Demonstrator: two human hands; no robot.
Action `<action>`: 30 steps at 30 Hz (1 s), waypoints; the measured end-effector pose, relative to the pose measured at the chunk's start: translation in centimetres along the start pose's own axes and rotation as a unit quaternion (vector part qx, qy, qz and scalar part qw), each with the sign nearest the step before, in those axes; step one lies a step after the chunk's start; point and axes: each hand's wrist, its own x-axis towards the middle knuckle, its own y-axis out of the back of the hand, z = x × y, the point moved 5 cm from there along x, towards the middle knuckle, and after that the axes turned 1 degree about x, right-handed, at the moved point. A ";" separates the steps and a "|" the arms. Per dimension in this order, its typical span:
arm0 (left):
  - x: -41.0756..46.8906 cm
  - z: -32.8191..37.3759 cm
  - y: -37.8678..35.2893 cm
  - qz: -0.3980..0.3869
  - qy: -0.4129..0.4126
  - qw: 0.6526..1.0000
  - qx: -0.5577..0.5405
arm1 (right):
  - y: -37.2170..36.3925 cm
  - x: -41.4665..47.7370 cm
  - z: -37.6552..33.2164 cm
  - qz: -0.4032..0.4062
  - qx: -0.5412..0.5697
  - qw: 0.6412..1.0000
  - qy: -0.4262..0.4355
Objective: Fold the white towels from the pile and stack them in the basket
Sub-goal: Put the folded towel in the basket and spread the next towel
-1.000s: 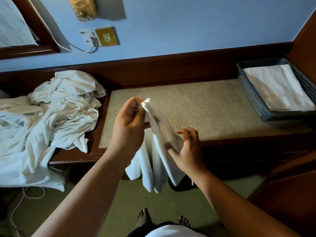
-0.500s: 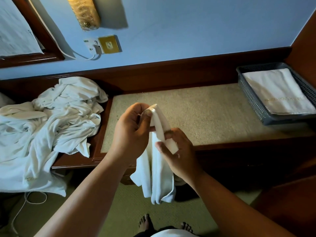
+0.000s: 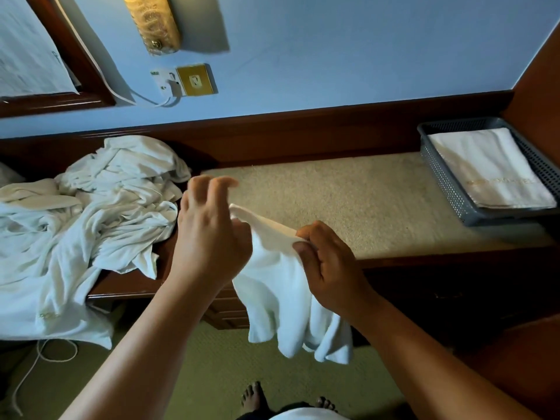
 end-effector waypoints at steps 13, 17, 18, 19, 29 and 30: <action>-2.4 4.5 -4.5 -0.260 -0.127 0.891 -0.350 | 4.3 -0.1 -0.6 -0.059 -0.004 0.998 0.025; -1.7 5.6 -4.3 -0.310 -0.162 0.869 -0.349 | 5.6 -0.3 -0.6 -0.053 -0.005 0.998 0.017; -1.5 5.9 -4.2 -0.308 -0.180 0.873 -0.333 | 5.9 -0.3 -0.6 -0.050 -0.004 0.999 0.013; -1.3 6.2 -4.3 -0.305 -0.191 0.878 -0.316 | 6.3 -0.3 -0.6 -0.046 -0.002 0.999 0.011; 1.2 7.4 -2.9 -0.225 -0.241 0.932 -0.153 | 6.7 -1.4 1.1 -0.092 0.040 0.994 -0.038; 1.4 7.3 -2.7 -0.224 -0.250 0.933 -0.133 | 6.2 -1.9 2.2 -0.110 0.025 0.993 -0.046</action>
